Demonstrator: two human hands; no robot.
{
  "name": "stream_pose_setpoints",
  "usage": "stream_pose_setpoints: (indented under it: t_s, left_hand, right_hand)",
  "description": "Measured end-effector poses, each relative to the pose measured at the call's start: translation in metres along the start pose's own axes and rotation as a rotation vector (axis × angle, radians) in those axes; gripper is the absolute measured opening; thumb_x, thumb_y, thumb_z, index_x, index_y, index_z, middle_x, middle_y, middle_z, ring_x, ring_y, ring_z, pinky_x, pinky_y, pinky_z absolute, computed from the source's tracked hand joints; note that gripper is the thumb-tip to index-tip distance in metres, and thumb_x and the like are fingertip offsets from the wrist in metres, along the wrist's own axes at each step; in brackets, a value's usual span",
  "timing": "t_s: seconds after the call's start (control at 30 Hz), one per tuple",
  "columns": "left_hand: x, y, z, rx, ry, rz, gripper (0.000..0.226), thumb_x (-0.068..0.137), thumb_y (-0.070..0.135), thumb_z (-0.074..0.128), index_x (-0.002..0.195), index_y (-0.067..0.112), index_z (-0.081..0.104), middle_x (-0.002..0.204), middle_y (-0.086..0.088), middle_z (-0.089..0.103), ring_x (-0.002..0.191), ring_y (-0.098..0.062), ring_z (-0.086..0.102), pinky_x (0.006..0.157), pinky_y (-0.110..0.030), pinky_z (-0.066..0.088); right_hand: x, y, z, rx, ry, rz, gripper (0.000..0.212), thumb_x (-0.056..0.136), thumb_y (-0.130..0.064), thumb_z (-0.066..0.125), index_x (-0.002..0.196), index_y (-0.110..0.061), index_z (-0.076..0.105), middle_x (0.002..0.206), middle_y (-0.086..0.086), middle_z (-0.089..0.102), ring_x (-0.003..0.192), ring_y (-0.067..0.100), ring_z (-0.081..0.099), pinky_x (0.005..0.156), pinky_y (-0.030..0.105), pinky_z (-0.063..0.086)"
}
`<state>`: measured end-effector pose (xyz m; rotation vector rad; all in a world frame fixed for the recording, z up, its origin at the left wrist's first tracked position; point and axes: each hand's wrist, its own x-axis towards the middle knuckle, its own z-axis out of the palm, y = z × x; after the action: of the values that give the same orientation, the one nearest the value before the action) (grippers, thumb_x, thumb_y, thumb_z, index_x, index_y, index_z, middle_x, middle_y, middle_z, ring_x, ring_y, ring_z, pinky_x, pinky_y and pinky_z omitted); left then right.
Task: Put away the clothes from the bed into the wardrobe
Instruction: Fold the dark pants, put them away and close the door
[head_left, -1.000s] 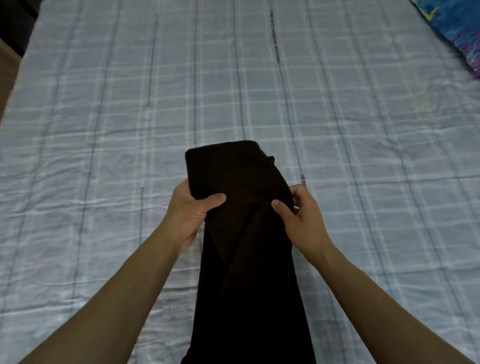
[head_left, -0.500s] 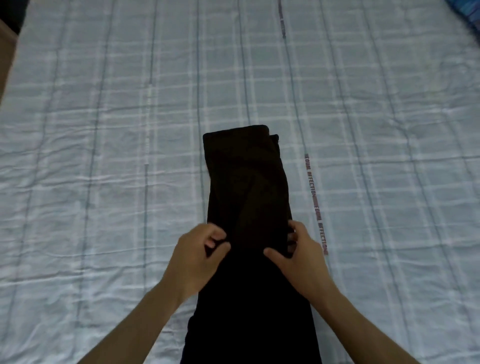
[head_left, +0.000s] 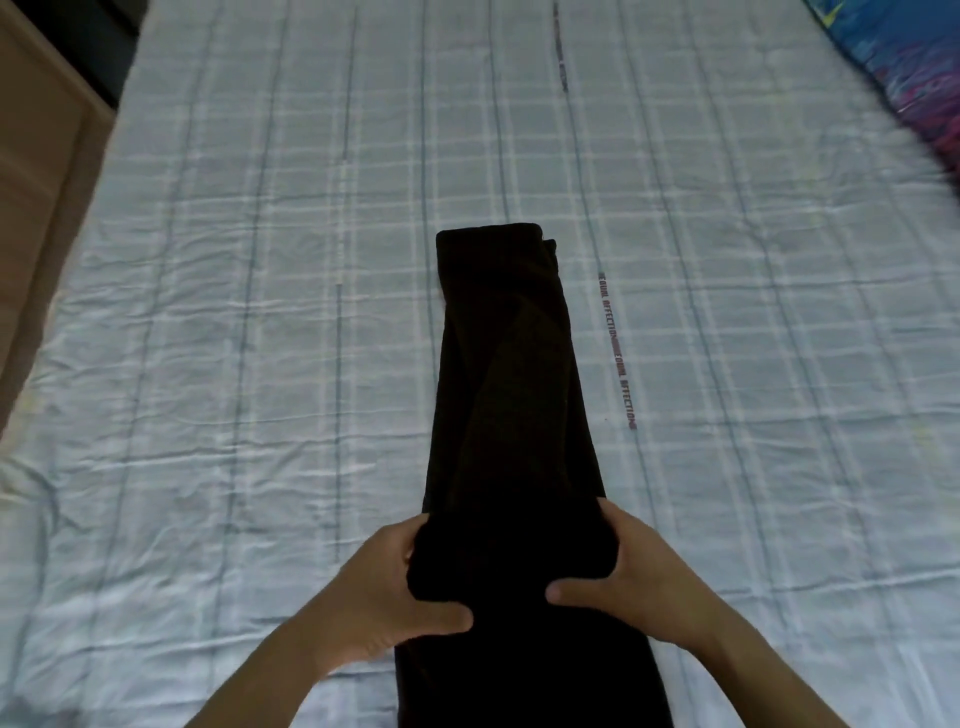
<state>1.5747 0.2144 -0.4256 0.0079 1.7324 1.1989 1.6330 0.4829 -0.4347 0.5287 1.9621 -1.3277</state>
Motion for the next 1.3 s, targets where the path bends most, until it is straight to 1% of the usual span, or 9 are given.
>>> stream_pose_setpoints:
  t_s: [0.1,0.2,0.43,0.5,0.63,0.8,1.0,1.2,1.3]
  left_hand:
    - [-0.033,-0.005,0.023,0.007,0.047,0.137,0.057,0.066,0.018,0.091,0.112,0.04,0.066,0.112,0.005,0.072,0.109,-0.011,0.067,0.092,-0.025,0.052]
    - [-0.066,-0.008,0.047,0.05,0.094,0.22,0.054,0.068,0.015,0.089,0.106,0.044,0.064,0.102,0.007,0.072,0.101,-0.008,0.068,0.083,-0.016,0.05]
    - [-0.128,-0.015,0.097,0.061,0.242,0.267,0.059,0.072,0.011,0.087,0.108,0.05,0.061,0.105,0.016,0.071,0.101,-0.002,0.067,0.085,-0.017,0.051]
    - [-0.146,-0.017,0.114,0.063,0.281,0.272,0.056,0.073,0.012,0.087,0.11,0.046,0.062,0.105,0.015,0.071,0.103,-0.003,0.066,0.087,-0.021,0.053]
    - [-0.18,-0.022,0.145,0.099,0.357,0.317,0.054,0.071,0.01,0.088,0.111,0.037,0.064,0.101,0.014,0.07,0.1,-0.005,0.066,0.081,-0.016,0.05]
    - [-0.238,-0.01,0.179,0.135,0.421,0.418,0.053,0.07,0.006,0.087,0.11,0.033,0.066,0.098,0.012,0.071,0.097,-0.006,0.067,0.078,-0.015,0.05]
    - [-0.319,0.085,0.166,0.257,0.635,0.722,0.051,0.064,0.008,0.091,0.106,0.026,0.069,0.091,0.015,0.071,0.087,-0.002,0.066,0.074,-0.01,0.046]
    - [-0.434,0.228,0.154,0.16,0.754,1.037,0.046,0.071,0.002,0.086,0.111,0.013,0.068,0.104,0.002,0.075,0.098,-0.009,0.072,0.083,-0.029,0.059]
    - [-0.497,0.292,0.157,0.172,0.819,1.242,0.038,0.074,0.004,0.084,0.106,0.015,0.068,0.102,0.004,0.074,0.095,-0.006,0.072,0.078,-0.024,0.059]
  right_hand:
    - [-0.031,0.005,0.004,0.047,0.079,-0.041,0.056,0.059,-0.025,0.095,0.106,-0.031,0.065,0.098,-0.012,0.072,0.093,0.003,0.068,0.081,0.024,0.057]
    - [-0.068,0.013,0.009,0.088,0.052,-0.115,0.052,0.063,-0.015,0.092,0.107,-0.022,0.066,0.099,-0.001,0.073,0.095,0.016,0.071,0.085,0.036,0.059]
    - [-0.136,0.029,0.024,0.047,0.123,-0.254,0.049,0.069,-0.012,0.088,0.109,-0.026,0.065,0.104,-0.006,0.071,0.102,0.012,0.068,0.086,0.031,0.056]
    - [-0.155,0.034,0.026,0.027,0.135,-0.309,0.052,0.071,-0.014,0.088,0.114,-0.029,0.063,0.108,-0.01,0.07,0.106,0.008,0.066,0.09,0.03,0.055]
    - [-0.192,0.048,0.033,0.01,0.171,-0.396,0.056,0.07,-0.021,0.089,0.117,-0.031,0.062,0.113,-0.014,0.069,0.11,0.005,0.064,0.094,0.028,0.053]
    - [-0.252,0.054,0.036,0.024,0.217,-0.485,0.052,0.069,-0.019,0.09,0.113,-0.029,0.064,0.106,-0.013,0.071,0.103,0.006,0.067,0.09,0.028,0.055]
    - [-0.337,-0.029,0.007,0.082,0.376,-0.737,0.046,0.067,-0.009,0.09,0.105,-0.021,0.067,0.098,-0.005,0.074,0.093,0.008,0.071,0.077,0.024,0.055]
    - [-0.463,-0.163,-0.035,0.098,0.578,-1.119,0.046,0.065,-0.019,0.092,0.099,-0.033,0.065,0.099,-0.015,0.072,0.091,-0.005,0.068,0.078,0.014,0.054]
    - [-0.533,-0.22,-0.051,0.137,0.642,-1.305,0.043,0.067,-0.022,0.091,0.1,-0.031,0.066,0.099,-0.015,0.072,0.092,-0.003,0.069,0.077,0.017,0.056]
